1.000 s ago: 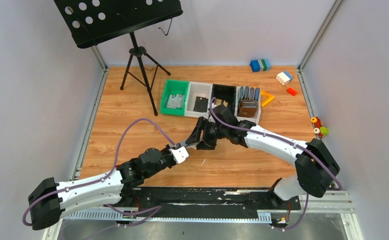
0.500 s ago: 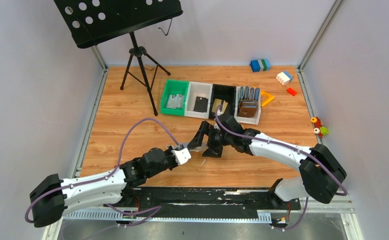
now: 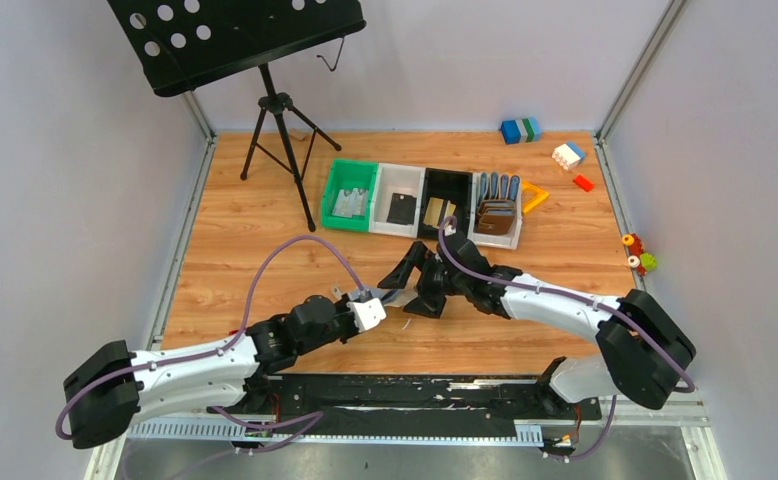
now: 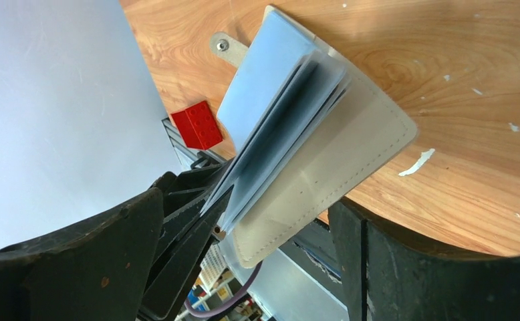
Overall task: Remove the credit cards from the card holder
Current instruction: Remove the credit card from the card holder.
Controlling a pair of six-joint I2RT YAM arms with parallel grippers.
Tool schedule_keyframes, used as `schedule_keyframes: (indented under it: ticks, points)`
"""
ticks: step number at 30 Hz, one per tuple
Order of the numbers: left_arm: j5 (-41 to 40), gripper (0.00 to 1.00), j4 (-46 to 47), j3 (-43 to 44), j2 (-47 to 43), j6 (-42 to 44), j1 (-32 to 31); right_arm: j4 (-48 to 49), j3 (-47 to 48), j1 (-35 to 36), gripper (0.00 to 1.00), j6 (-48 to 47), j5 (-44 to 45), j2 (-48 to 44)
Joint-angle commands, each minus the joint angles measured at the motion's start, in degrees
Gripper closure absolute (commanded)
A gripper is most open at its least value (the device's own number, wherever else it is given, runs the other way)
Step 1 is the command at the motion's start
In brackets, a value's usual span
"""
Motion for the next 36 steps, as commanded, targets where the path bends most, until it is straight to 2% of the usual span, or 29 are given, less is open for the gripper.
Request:
schedule_keyframes:
  ticks: [1, 10, 17, 22, 25, 27, 29, 32, 34, 36]
  points:
    - [1.82, 1.00, 4.46, 2.46, 0.32, -0.58, -0.46, 2.80, -0.90, 0.03, 0.09, 5.92, 3.36, -1.21]
    - [3.74, 1.00, 4.71, 1.54, 0.69, 0.37, -1.09, 2.48, 0.65, 0.03, 0.19, 6.74, 3.08, 2.86]
    - [4.70, 1.00, 4.43, 0.75, -0.51, 0.64, -1.12, -1.09, -0.76, 0.03, 0.37, 5.81, 4.55, 2.87]
    - [6.41, 0.99, 4.85, 0.48, -0.72, 0.64, -1.19, -2.65, -0.03, -0.13, 0.65, 3.31, 4.95, 2.82]
    - [6.52, 0.94, 5.11, 0.05, -1.53, 0.41, -1.23, -3.94, 0.37, -0.23, 0.80, 1.42, 5.54, 2.65]
    - [6.52, 0.87, 4.28, 0.19, -1.88, -0.03, -1.19, -4.18, 0.55, -0.32, 0.90, -0.29, 5.79, 2.57]
    - [7.82, 0.69, 2.59, 0.67, -2.77, -1.00, -1.21, -3.56, 1.00, -0.41, 0.99, -3.55, 5.87, 2.75]
    - [8.42, 0.49, 0.70, 0.60, -5.76, -3.93, -1.19, -2.62, 2.27, -0.32, 1.00, -9.51, 5.81, 3.48]
    - [8.14, 0.29, -0.07, -0.21, -8.85, -6.55, -1.17, -2.16, 3.27, -0.32, 1.00, -13.73, 5.34, 4.52]
    - [7.10, 0.18, -0.51, -1.26, -12.23, -9.72, -1.15, -3.19, 4.95, -0.32, 1.00, -17.94, 4.76, 5.94]
